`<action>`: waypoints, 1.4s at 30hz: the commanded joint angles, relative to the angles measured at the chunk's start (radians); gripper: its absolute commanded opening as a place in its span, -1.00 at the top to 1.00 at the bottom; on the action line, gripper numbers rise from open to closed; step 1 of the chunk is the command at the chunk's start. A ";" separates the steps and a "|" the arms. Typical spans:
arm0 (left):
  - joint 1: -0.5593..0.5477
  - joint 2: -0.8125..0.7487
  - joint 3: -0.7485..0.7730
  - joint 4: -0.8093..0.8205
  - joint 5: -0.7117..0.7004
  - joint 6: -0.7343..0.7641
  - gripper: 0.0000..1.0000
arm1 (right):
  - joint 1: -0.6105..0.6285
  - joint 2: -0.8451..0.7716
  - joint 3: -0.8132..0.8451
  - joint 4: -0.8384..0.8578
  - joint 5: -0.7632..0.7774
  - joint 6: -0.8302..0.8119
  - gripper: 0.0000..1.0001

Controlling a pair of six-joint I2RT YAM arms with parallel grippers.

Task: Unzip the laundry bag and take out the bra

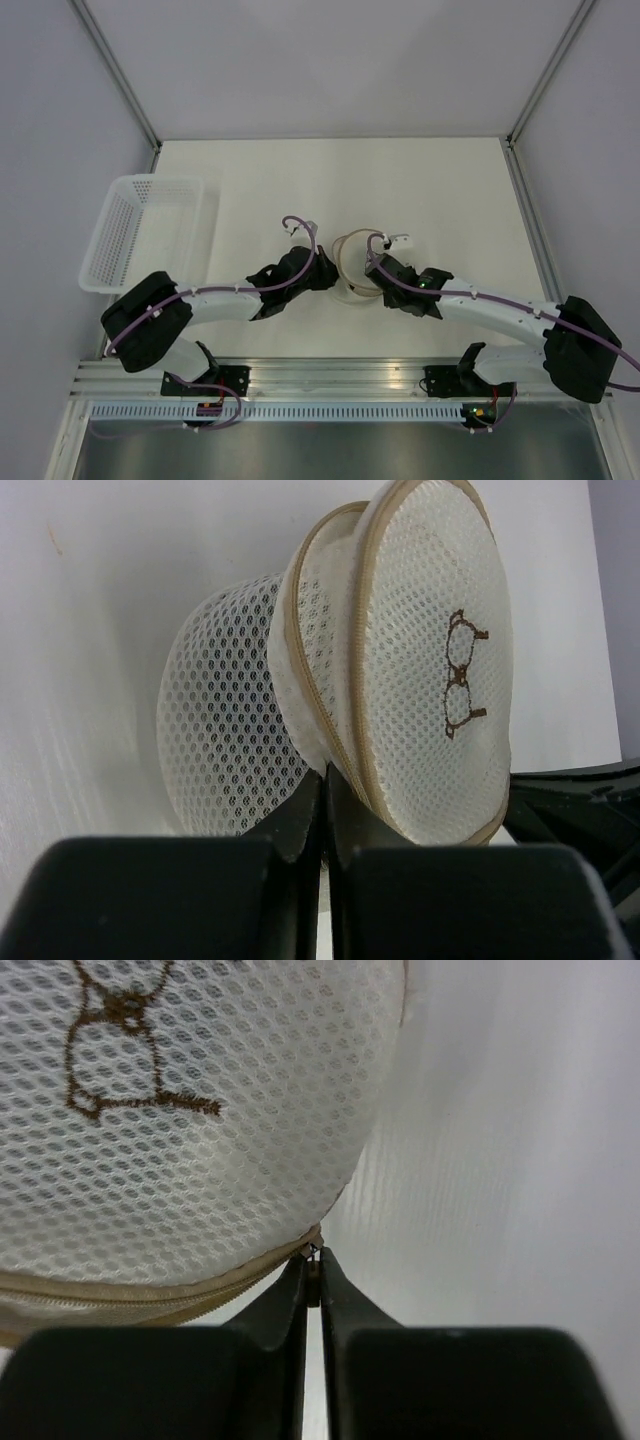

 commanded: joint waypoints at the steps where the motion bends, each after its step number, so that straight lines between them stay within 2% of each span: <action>1: 0.001 -0.023 -0.002 0.084 0.020 0.020 0.96 | -0.002 -0.117 -0.016 0.061 -0.088 -0.044 0.59; 2: 0.001 -0.036 -0.015 0.084 0.016 0.024 0.96 | 0.000 -0.157 -0.029 0.089 -0.142 -0.061 0.29; 3: 0.001 -0.049 -0.022 0.084 0.013 0.027 0.96 | 0.000 -0.243 -0.038 0.120 -0.191 -0.096 -0.11; 4: 0.003 -0.075 -0.028 0.083 0.007 0.029 0.96 | 0.000 -0.281 -0.050 0.155 -0.260 -0.103 -0.29; 5: 0.001 -0.087 -0.038 0.077 0.001 0.029 0.96 | -0.002 -0.315 -0.052 0.164 -0.281 -0.103 -0.59; 8: 0.001 -0.125 -0.052 0.075 0.000 0.029 0.96 | -0.002 -0.389 -0.029 0.175 -0.345 -0.120 -0.76; 10: 0.001 -0.138 -0.058 0.080 0.012 0.023 0.96 | -0.002 -0.391 -0.007 0.169 -0.319 -0.121 -0.78; 11: 0.001 -0.151 -0.063 0.087 0.019 0.018 0.96 | -0.002 -0.380 0.003 0.160 -0.258 -0.120 -0.79; 17: 0.000 -0.167 -0.071 0.135 0.082 0.016 0.96 | -0.002 -0.181 0.118 0.141 -0.106 -0.115 -0.79; 20: 0.000 -0.181 -0.089 0.127 0.085 0.020 0.96 | -0.002 -0.132 0.172 0.131 -0.015 -0.098 -0.81; 26: 0.000 -0.227 -0.147 0.110 0.073 0.021 0.96 | -0.029 -0.101 0.232 0.146 0.088 -0.109 -0.86; 31: 0.000 -0.248 -0.181 0.121 0.073 0.012 0.96 | -0.094 -0.046 0.232 0.201 -0.016 -0.140 -0.88; 34: 0.001 -0.256 -0.190 0.124 0.073 0.010 0.96 | -0.118 0.019 0.228 0.251 -0.152 -0.158 -0.89; 38: 0.001 -0.259 -0.192 0.126 0.073 0.012 0.96 | -0.118 0.085 0.226 0.312 -0.289 -0.186 -0.91; 42: 0.000 -0.260 -0.193 0.127 0.069 0.012 0.96 | -0.115 0.096 0.221 0.347 -0.357 -0.203 -0.94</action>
